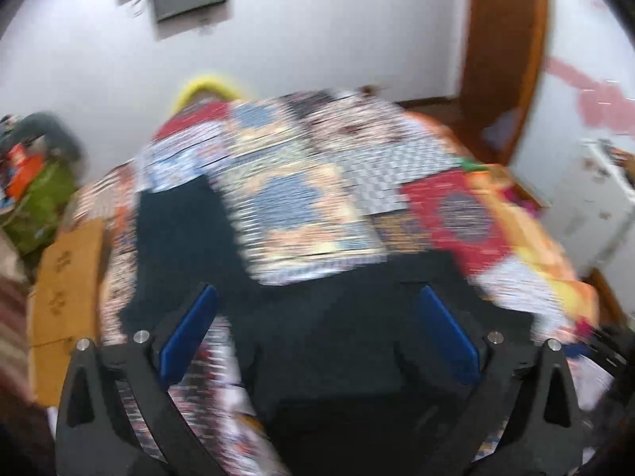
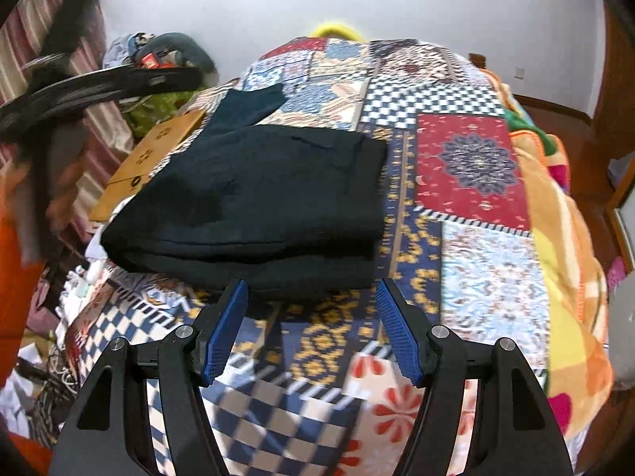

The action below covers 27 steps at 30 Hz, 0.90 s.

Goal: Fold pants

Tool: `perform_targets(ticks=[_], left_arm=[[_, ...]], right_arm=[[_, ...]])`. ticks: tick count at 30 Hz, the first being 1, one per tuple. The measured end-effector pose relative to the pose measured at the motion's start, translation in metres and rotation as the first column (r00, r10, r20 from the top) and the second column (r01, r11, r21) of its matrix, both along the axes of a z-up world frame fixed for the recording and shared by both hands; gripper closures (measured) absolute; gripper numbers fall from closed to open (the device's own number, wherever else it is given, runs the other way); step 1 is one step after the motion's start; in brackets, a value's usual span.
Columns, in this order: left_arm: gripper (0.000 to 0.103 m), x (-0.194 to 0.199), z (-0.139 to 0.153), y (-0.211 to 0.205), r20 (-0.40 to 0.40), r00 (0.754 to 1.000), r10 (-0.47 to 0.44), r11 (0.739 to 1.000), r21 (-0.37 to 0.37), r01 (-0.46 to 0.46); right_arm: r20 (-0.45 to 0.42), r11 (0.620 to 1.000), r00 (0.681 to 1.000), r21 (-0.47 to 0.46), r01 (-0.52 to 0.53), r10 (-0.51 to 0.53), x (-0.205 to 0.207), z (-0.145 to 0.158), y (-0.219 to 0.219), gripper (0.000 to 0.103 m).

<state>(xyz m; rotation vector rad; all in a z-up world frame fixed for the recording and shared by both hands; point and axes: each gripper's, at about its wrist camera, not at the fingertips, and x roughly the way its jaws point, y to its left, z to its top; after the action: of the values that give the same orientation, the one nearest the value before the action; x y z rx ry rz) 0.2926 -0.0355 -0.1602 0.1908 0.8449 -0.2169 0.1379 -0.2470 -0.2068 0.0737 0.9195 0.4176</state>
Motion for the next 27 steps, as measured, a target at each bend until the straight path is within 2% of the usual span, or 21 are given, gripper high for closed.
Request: perform_targets(ticks=[2,5,7,8,10,11,16,21,24,27], left_arm=[[0.0,0.023,-0.016,0.011,-0.021,1.0,0.023,0.999,0.049,-0.022],[0.0,0.06,-0.062,0.026,-0.107,0.99,0.093,0.981,0.181,-0.073],[0.0,0.074,-0.097,0.031,-0.17,0.979,0.108,0.961,0.27,-0.059],[0.0,0.074,-0.11,0.033,-0.183,0.979,0.094,0.96,0.279,-0.04],[0.0,0.061,-0.115,0.044,-0.126,0.988,0.085,0.976,0.212,-0.057],[0.0,0.054,-0.115,0.049,-0.121,0.988,0.096,0.98,0.184,-0.073],[0.0,0.012,-0.11,0.076,-0.152,0.974,0.169,0.984,0.075,-0.159],[0.0,-0.041,-0.103,0.095,-0.211,0.952,0.221,0.973,-0.021,-0.23],[0.0,-0.074,-0.098,0.092,-0.204,0.956,0.211,0.974,-0.034,-0.223],[0.0,-0.106,-0.088,0.073,-0.173,0.973,0.155,0.985,-0.044,-0.165]], right_arm=[[-0.005,1.0,1.0,0.006,-0.02,0.02,0.0,-0.002,0.009,0.04],[-0.018,1.0,1.0,-0.001,-0.024,0.024,0.002,-0.006,0.018,0.04],[-0.027,1.0,0.999,-0.002,-0.022,0.022,0.003,-0.008,0.019,0.04],[-0.035,1.0,0.999,0.002,-0.021,0.021,0.005,-0.009,0.018,0.04],[-0.031,1.0,0.999,0.009,-0.017,0.017,0.005,-0.009,0.016,0.04],[-0.024,1.0,1.0,0.006,-0.018,0.018,0.005,-0.008,0.015,0.04],[0.01,0.997,1.0,-0.077,0.017,-0.017,0.003,-0.005,0.01,0.04],[0.03,0.998,0.999,-0.057,0.039,-0.038,0.002,0.006,-0.003,0.04],[0.059,0.998,0.998,-0.052,0.038,-0.035,-0.004,0.017,-0.004,0.04],[0.071,1.0,0.997,-0.012,-0.002,0.003,-0.011,0.028,0.0,0.04]])
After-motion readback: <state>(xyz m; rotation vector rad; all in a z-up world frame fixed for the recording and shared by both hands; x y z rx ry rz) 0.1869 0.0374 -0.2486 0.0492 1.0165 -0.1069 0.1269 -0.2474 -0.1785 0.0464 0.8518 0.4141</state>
